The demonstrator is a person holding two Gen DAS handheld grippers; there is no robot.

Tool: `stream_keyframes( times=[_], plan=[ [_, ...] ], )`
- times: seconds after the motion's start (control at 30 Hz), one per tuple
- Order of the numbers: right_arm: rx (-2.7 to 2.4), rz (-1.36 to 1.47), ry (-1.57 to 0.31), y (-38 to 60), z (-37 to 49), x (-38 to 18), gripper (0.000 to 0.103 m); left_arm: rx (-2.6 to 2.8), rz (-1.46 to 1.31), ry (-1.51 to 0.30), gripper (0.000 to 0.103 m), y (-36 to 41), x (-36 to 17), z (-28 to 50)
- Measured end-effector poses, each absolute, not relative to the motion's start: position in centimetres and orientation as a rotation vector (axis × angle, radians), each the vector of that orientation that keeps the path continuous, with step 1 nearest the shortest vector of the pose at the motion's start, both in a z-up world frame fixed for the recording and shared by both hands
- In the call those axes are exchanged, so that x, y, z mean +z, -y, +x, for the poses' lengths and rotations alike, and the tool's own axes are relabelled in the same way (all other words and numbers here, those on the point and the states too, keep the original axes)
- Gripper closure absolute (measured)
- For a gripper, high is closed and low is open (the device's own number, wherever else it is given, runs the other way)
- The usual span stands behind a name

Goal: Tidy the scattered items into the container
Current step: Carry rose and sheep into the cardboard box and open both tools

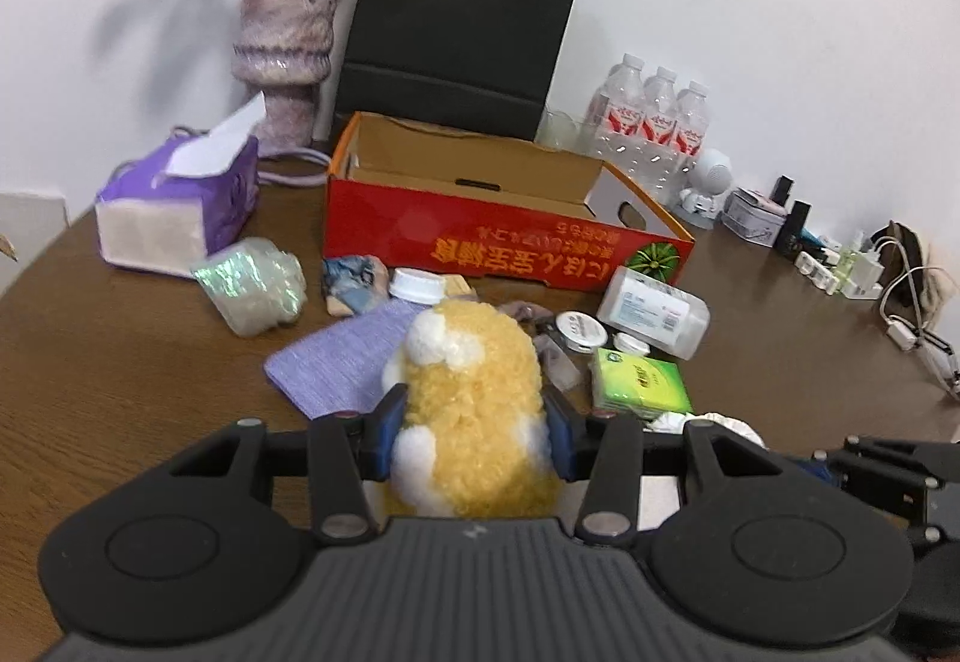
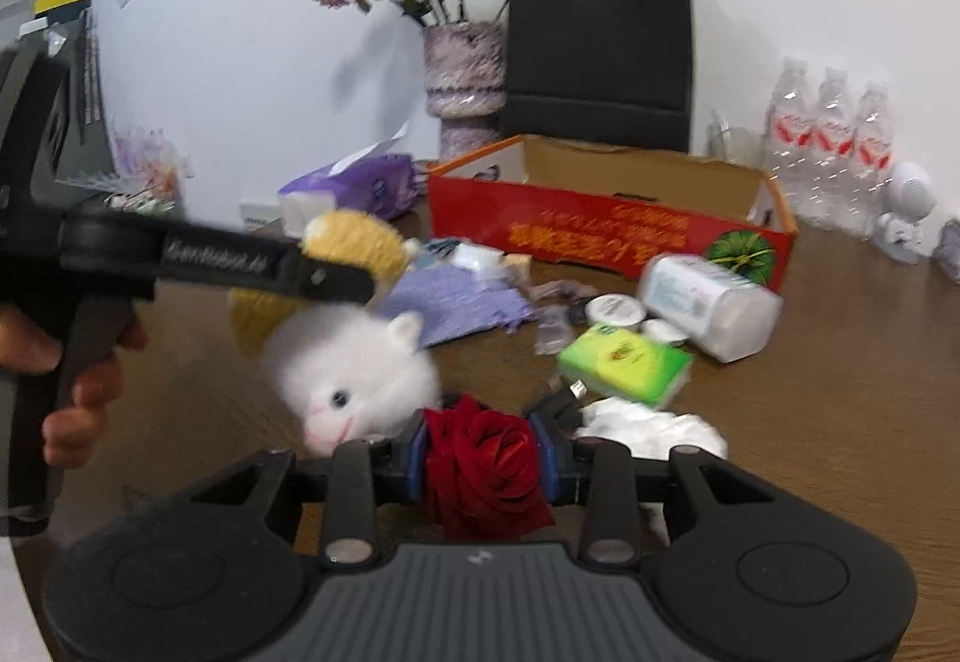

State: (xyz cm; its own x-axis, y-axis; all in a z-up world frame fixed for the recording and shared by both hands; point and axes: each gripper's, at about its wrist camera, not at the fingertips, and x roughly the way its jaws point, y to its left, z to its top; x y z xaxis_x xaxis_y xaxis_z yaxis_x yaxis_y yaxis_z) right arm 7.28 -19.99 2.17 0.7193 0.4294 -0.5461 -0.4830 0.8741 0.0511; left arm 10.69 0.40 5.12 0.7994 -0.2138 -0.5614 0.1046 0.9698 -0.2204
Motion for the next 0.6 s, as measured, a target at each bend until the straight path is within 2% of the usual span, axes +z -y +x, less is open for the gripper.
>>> stream_keyframes(
  times=[0.33, 0.6],
  plan=[
    [0.435, -0.075, -0.504, 20.4, 9.8, 4.8, 0.069, -0.183, -0.205, -0.550, 0.056, 0.1, 8.1, 12.0],
    [0.284, -0.027, -0.352, 20.4, 16.4, 10.0, 0.069, -0.149, -0.245, -0.430, 0.056, 1.7, 11.9, 18.9]
  ],
)
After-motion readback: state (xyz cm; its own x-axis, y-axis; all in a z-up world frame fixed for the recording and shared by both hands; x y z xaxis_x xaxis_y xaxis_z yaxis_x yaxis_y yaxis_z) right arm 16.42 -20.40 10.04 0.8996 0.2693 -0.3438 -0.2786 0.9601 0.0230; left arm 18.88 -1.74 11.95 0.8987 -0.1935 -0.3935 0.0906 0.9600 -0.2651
